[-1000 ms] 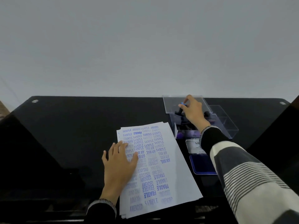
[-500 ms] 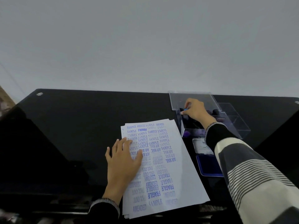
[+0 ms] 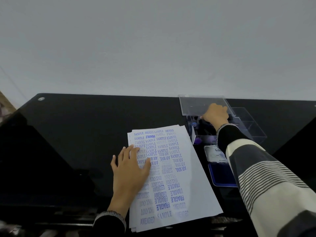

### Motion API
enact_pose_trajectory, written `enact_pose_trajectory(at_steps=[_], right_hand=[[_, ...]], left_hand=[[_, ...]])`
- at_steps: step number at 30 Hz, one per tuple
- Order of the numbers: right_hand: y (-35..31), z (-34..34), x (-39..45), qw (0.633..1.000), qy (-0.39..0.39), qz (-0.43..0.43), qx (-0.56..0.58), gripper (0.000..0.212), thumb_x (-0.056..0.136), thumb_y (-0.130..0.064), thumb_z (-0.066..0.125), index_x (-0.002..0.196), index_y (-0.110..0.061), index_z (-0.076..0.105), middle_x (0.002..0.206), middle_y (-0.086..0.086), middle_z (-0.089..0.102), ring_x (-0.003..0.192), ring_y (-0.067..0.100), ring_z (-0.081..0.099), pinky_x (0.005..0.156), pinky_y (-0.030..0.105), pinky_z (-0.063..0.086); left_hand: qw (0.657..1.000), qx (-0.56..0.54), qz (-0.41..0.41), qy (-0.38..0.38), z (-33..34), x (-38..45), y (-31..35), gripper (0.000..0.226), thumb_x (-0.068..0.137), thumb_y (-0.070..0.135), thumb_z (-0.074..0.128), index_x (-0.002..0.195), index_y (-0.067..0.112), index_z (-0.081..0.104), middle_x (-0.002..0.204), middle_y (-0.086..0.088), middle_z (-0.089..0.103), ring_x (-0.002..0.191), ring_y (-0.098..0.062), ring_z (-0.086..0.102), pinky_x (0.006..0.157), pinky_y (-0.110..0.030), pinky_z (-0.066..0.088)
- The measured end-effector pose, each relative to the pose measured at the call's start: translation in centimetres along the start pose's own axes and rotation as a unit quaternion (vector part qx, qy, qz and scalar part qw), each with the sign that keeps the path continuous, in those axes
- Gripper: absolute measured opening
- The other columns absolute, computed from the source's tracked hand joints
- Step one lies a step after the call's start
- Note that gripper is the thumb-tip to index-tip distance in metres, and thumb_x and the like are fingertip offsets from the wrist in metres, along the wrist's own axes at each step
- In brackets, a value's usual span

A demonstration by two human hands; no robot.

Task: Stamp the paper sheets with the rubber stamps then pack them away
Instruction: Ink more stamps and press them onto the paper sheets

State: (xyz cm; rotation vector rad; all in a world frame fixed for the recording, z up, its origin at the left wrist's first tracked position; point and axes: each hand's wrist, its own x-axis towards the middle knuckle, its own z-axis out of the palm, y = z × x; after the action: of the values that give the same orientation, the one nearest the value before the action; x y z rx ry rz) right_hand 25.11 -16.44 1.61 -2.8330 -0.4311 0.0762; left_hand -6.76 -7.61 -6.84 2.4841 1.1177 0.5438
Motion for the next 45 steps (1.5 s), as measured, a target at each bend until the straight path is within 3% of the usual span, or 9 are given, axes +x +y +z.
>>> enact_pose_trajectory(at_steps=[10, 13, 16, 21, 26, 32, 35, 40, 45], right_hand=[[-0.5, -0.2, -1.8, 0.982, 0.097, 0.038, 0.155, 0.041, 0.084, -0.027, 0.060, 0.112, 0.002, 0.055, 0.130, 0.022, 0.044, 0.123, 0.038, 0.036, 0.094, 0.044, 0.040], [-0.1, -0.7, -3.2, 0.928, 0.111, 0.047, 0.353, 0.024, 0.082, -0.029, 0.062, 0.090, -0.007, 0.064, 0.113, 0.017, 0.057, 0.107, 0.034, 0.053, 0.077, 0.036, 0.045], [1.3, -1.6, -5.4, 0.835, 0.073, 0.058, 0.542, 0.010, 0.084, -0.021, 0.063, 0.087, -0.012, 0.062, 0.091, 0.009, 0.064, 0.076, 0.018, 0.060, 0.059, 0.027, 0.048], [6.4, -2.5, -10.6, 0.803, 0.008, 0.022, 0.595, 0.022, 0.086, -0.009, 0.065, 0.106, -0.011, 0.056, 0.091, 0.005, 0.065, 0.067, 0.009, 0.055, 0.058, 0.021, 0.045], [12.0, -1.4, -15.7, 0.836, 0.012, -0.013, 0.549, 0.028, 0.092, -0.006, 0.058, 0.115, -0.021, 0.050, 0.086, 0.007, 0.062, 0.066, 0.013, 0.062, 0.060, 0.025, 0.051], [14.9, -0.4, -17.9, 0.900, 0.054, -0.062, 0.428, 0.007, 0.094, -0.015, 0.054, 0.091, -0.021, 0.052, 0.078, 0.005, 0.064, 0.061, 0.009, 0.057, 0.058, 0.013, 0.045], [14.9, -0.4, -17.8, 0.929, 0.052, -0.108, 0.349, 0.007, 0.095, -0.018, 0.053, 0.094, -0.014, 0.049, 0.080, 0.000, 0.059, 0.069, 0.008, 0.054, 0.056, 0.011, 0.040], [14.1, -0.3, -17.2, 0.954, 0.025, -0.151, 0.258, 0.011, 0.096, -0.024, 0.050, 0.093, -0.019, 0.041, 0.086, 0.003, 0.057, 0.076, 0.021, 0.055, 0.066, 0.040, 0.047], [13.6, 0.5, -17.4, 0.965, 0.015, -0.180, 0.189, 0.011, 0.097, -0.020, 0.050, 0.096, -0.020, 0.039, 0.091, 0.003, 0.054, 0.077, 0.019, 0.053, 0.062, 0.036, 0.046]], left_hand=[[1.000, 0.000, 0.006, -0.008, 0.1, 0.2, -0.2, 0.053, 0.090, 0.058, 0.044, 0.135, 0.029, 0.045, 0.149, 0.008, 0.035, 0.144, -0.014, 0.020, 0.118, -0.047, 0.005], [0.999, 0.002, 0.035, 0.003, 0.0, 0.0, 0.0, 0.035, 0.092, 0.050, 0.050, 0.120, 0.030, 0.058, 0.142, 0.008, 0.043, 0.141, -0.017, 0.028, 0.117, -0.047, 0.007], [0.989, 0.068, 0.121, 0.042, -0.1, -0.3, 0.6, 0.017, 0.093, 0.037, 0.053, 0.095, 0.027, 0.066, 0.104, 0.010, 0.060, 0.104, -0.015, 0.058, 0.107, -0.044, 0.030], [0.973, 0.197, 0.116, -0.031, -1.8, 0.1, 4.8, 0.018, 0.098, 0.022, 0.043, 0.099, 0.028, 0.061, 0.093, 0.011, 0.059, 0.091, -0.011, 0.057, 0.110, -0.044, 0.027], [0.962, -0.128, 0.214, -0.113, 0.5, -2.7, 10.9, 0.025, 0.097, 0.028, 0.053, 0.118, 0.022, 0.064, 0.118, 0.007, 0.065, 0.107, -0.013, 0.059, 0.101, -0.033, 0.040], [0.943, -0.068, 0.280, -0.168, 5.1, -4.7, 13.3, 0.081, 0.081, 0.065, 0.057, 0.145, 0.020, 0.032, 0.145, 0.006, 0.036, 0.135, -0.014, 0.029, 0.117, -0.035, 0.017], [0.948, -0.054, 0.277, -0.150, 5.7, -4.2, 13.6, 0.082, 0.080, 0.068, 0.055, 0.143, 0.020, 0.034, 0.142, 0.005, 0.038, 0.135, -0.015, 0.028, 0.118, -0.039, 0.013], [0.951, -0.066, 0.271, -0.135, 6.0, -3.9, 13.5, 0.076, 0.081, 0.068, 0.055, 0.140, 0.022, 0.039, 0.138, 0.008, 0.043, 0.132, -0.011, 0.032, 0.120, -0.036, 0.007], [0.950, -0.076, 0.278, -0.117, 6.3, -4.0, 13.1, 0.075, 0.080, 0.069, 0.053, 0.138, 0.023, 0.041, 0.136, 0.010, 0.044, 0.130, -0.008, 0.035, 0.120, -0.034, 0.009]])
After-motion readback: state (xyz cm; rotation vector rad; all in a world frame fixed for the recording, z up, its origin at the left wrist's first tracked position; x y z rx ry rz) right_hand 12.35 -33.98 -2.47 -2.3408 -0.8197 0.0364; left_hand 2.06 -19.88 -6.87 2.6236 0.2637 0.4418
